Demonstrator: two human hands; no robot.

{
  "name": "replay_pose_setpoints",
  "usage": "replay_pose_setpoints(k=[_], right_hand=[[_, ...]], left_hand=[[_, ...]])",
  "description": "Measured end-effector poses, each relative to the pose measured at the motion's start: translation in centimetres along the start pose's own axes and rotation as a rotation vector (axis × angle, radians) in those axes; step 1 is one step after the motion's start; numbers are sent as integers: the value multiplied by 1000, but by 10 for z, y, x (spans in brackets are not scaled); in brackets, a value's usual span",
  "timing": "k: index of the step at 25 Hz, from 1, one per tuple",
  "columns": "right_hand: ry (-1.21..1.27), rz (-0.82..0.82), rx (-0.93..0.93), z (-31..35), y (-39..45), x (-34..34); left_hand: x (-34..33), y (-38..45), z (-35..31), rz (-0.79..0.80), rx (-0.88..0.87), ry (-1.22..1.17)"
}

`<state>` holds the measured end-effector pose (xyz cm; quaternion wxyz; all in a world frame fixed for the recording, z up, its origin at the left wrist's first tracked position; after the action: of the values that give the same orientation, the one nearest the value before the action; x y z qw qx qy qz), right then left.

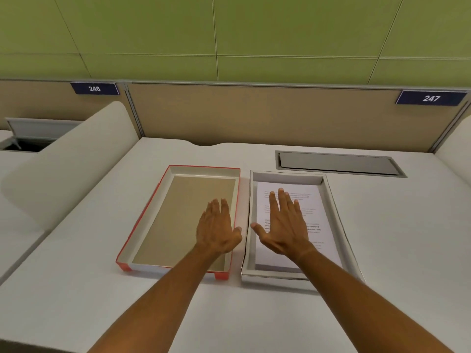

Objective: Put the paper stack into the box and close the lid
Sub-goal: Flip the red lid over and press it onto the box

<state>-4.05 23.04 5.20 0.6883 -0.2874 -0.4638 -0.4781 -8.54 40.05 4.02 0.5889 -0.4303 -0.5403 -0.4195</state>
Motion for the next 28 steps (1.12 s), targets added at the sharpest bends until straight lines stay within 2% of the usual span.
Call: replay_pose_setpoints(k=[4,9,12,15,18,21,24,26,28], right_hand=[[14,-16,-65,5,11,-10],[26,-25,-116,5,17,-17],[55,-25,-121,5,23,-17],[145,-61,-109,9,34,-13],[375,-83,-145,18,43,-5],[804,-101,-273,30,55,-2],[1109,45,-439,38,66,-13],[1253,136,-545,38,65,-20],[1395,228,-653,30,61,-27]], left_hand=[[-14,19,4,-7,25,-90],[-18,28,-3,81,79,-299],[-3,33,-1,80,79,-351],[37,41,13,-3,78,-464],[96,52,43,-137,129,-723],[148,54,79,-222,201,-1102],[182,47,107,-264,179,-1419],[191,43,125,-229,170,-1633],[192,43,137,-92,125,-1773]])
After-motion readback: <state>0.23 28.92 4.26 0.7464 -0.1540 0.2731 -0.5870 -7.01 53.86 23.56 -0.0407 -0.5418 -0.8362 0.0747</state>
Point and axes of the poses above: each hand's wrist, its own y-axis towards the middle knuckle, its own x-axis out of the back of the hand, z = x × y, the point moved 5 cm from there along y, towards the middle knuckle, and after that the axes turned 15 degrees about y, right-handed, at the moved point
